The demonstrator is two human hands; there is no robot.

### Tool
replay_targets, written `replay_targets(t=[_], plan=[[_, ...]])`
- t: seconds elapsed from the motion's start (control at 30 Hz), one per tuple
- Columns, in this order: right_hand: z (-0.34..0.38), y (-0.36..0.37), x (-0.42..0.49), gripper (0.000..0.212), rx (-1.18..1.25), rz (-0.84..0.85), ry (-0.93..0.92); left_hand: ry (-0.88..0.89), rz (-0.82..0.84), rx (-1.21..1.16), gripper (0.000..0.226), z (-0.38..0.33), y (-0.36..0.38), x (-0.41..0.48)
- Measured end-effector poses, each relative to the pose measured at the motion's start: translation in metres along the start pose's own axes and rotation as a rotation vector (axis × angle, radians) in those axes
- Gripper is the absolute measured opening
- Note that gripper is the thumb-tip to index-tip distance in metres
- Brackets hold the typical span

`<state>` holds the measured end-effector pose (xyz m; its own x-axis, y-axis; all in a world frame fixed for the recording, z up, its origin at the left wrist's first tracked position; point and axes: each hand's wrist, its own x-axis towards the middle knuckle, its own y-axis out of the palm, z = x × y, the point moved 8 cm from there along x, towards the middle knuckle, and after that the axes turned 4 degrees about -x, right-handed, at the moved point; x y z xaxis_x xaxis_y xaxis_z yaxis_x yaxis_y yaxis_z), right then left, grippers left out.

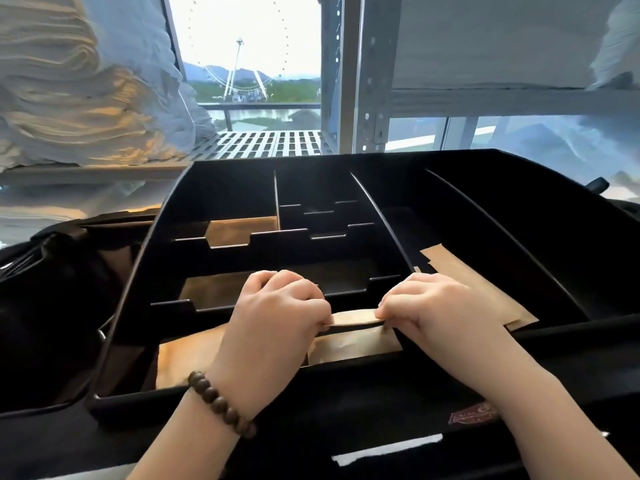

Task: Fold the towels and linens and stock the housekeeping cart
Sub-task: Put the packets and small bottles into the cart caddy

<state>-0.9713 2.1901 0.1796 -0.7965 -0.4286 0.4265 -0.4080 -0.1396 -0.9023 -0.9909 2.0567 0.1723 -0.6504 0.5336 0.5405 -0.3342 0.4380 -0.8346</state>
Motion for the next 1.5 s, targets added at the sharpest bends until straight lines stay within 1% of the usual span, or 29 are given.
replay_targets(t=[0.03,0.1,0.13,0.23,0.37,0.5,0.63,0.73,0.83,1.0,1.17,1.27,1.37,1.5], plan=[[0.001,0.003,0.004,0.017,0.01,0.058,-0.006,-0.008,0.051,-0.003,0.028,0.002,0.004,0.001],[-0.005,0.013,0.008,0.025,0.037,0.152,-0.007,-0.03,0.16,-0.016,0.02,0.004,0.011,0.003],[-0.007,0.019,0.01,0.028,0.06,0.227,0.011,-0.035,0.197,-0.009,0.017,0.007,0.016,0.003],[-0.007,0.03,0.015,0.029,0.091,0.37,0.03,-0.043,0.313,0.02,0.026,0.014,0.028,0.002],[-0.008,0.035,0.015,0.028,0.092,0.431,0.04,-0.027,0.483,0.023,0.029,0.013,0.037,0.001],[-0.01,0.043,0.013,0.025,0.087,0.483,0.053,-0.007,0.484,-0.046,0.03,0.015,0.038,0.002],[-0.013,0.043,0.01,0.025,0.085,0.436,0.068,-0.038,0.48,-0.103,0.032,0.017,0.034,0.001],[-0.015,0.042,0.006,0.026,0.077,0.413,0.089,-0.045,0.428,-0.097,0.033,0.018,0.027,-0.004],[-0.018,0.033,0.0,0.029,0.094,0.34,0.151,-0.073,0.306,-0.109,0.031,0.015,0.015,-0.004],[-0.021,0.005,-0.016,0.037,0.053,0.155,0.252,-0.075,0.053,-0.155,0.043,-0.009,-0.004,-0.001],[-0.03,-0.031,-0.053,0.036,0.012,-0.018,0.394,-0.016,-0.092,-0.239,0.026,-0.047,-0.007,0.007],[-0.042,-0.052,-0.088,0.037,-0.02,-0.107,0.512,0.029,-0.127,-0.307,0.024,-0.078,-0.003,0.018],[-0.051,-0.071,-0.128,0.038,-0.101,-0.159,0.622,0.101,-0.139,-0.401,0.023,-0.115,0.004,0.028],[-0.059,-0.095,-0.194,0.037,-0.208,-0.21,0.795,0.223,-0.098,-0.563,0.027,-0.176,0.021,0.031]])
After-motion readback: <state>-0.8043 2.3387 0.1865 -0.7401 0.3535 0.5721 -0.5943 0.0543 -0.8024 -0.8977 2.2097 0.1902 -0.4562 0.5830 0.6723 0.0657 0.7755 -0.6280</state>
